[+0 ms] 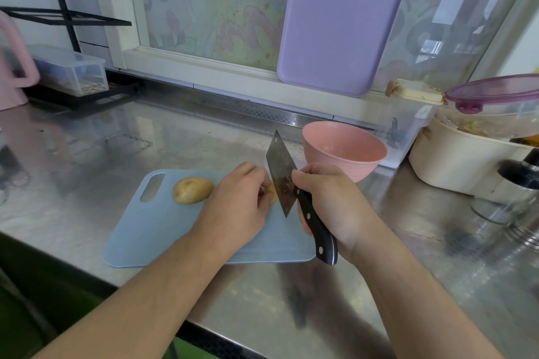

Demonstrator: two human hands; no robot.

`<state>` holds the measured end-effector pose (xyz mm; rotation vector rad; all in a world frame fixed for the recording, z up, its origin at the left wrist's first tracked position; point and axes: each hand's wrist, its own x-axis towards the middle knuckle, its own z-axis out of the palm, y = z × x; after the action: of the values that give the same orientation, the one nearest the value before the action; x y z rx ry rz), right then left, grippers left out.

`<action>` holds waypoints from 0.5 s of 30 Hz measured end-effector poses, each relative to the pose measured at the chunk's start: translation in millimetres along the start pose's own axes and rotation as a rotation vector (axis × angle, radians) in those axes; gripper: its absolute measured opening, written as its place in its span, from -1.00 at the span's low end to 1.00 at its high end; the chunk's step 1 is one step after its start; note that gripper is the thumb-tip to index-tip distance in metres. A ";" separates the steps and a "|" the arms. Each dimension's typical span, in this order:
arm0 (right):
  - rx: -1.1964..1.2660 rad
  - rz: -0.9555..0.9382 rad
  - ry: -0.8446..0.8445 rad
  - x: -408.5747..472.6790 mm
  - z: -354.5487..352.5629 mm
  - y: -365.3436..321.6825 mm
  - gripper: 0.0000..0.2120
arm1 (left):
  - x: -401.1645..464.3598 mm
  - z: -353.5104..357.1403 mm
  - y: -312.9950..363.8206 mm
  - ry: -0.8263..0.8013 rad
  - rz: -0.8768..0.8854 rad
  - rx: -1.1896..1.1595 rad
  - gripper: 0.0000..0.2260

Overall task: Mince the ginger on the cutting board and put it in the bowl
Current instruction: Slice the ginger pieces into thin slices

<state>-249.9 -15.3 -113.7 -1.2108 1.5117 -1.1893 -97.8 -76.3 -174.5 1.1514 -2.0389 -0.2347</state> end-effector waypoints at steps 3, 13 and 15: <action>-0.005 -0.004 -0.004 0.0 1.0 0.5 -0.85 | 0.8 0.0 -0.4 0.001 0.002 0.001 -0.93; -0.097 -0.039 0.021 2.1 4.0 4.1 -0.84 | 1.9 1.9 -4.3 0.003 -0.008 -0.025 -0.94; -0.129 -0.060 0.035 4.1 4.6 5.8 -0.83 | 2.0 1.4 -4.3 -0.005 -0.023 -0.039 -0.94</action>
<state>-247.3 -19.6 -120.4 -1.3350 1.6082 -1.1722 -96.6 -80.5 -176.5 1.1522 -2.0178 -0.2874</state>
